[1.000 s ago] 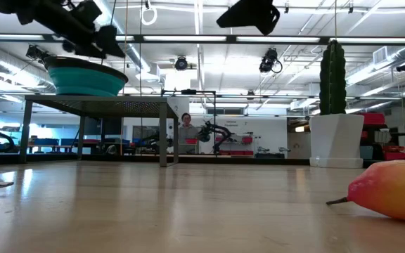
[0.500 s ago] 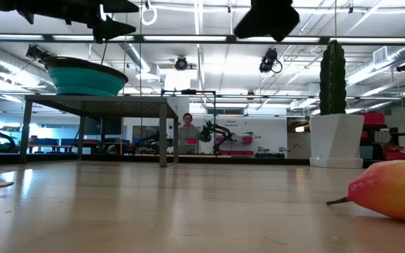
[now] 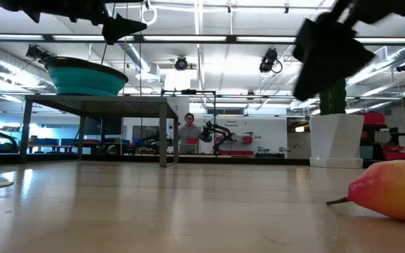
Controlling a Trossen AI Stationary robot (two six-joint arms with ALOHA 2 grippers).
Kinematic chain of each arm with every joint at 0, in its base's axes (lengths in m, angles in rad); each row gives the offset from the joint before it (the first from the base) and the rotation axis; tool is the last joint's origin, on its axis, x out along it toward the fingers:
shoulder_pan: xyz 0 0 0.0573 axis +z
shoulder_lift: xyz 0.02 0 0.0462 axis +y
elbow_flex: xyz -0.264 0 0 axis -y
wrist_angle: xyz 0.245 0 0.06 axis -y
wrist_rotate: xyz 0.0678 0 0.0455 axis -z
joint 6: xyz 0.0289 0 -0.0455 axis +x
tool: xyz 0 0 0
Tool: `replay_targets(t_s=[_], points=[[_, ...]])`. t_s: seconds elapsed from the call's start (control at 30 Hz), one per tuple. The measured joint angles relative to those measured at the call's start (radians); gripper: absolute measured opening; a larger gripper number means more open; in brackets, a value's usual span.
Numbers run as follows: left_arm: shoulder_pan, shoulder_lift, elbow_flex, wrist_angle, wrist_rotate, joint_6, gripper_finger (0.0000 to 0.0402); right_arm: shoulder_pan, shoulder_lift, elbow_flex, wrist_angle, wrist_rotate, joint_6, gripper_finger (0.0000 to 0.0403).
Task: Pick & Place Fruit
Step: Put the orange pear into the blue strainer bowl on the shelf
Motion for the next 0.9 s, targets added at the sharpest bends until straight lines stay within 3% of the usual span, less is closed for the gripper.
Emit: replay_targets(t_s=[0.43, 0.9], points=[[-0.254, 0.045, 0.000, -0.005, -0.133, -0.030, 0.0377, 0.093, 0.093, 0.000, -0.005, 0.203, 0.167, 0.0316], [-0.483, 0.113, -0.001, -0.004, -0.339, -0.072, 0.0377, 0.125, 0.125, 0.000, -0.162, 0.241, 0.298, 0.0315]])
